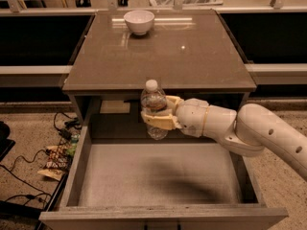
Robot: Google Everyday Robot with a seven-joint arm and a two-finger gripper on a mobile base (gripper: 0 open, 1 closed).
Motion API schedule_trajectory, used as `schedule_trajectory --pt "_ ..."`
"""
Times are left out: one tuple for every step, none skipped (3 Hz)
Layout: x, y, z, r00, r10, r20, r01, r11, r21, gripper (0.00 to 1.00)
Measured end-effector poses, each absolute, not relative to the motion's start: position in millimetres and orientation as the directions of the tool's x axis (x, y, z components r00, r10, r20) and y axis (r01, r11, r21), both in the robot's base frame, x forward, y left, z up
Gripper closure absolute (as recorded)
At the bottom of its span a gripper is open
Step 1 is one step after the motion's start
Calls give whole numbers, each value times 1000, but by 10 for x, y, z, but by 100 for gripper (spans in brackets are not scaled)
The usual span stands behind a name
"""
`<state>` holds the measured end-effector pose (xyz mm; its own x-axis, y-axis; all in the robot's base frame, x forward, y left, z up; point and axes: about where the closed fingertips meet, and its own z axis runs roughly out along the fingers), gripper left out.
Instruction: Place water bottle into top drawer
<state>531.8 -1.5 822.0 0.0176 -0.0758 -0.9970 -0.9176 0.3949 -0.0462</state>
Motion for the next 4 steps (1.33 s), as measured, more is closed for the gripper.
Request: schedule_trajectory --pt "5328 -1 8194 16 -72 -997 -918 394 -43 100" --pt "5388 151 7851 -1 -59 -998 -933 360 -20 100" --pt "5472 317 7452 15 -75 -997 -959 280 -35 100" --pt "5502 376 7232 37 -85 -996 -973 225 -56 100"
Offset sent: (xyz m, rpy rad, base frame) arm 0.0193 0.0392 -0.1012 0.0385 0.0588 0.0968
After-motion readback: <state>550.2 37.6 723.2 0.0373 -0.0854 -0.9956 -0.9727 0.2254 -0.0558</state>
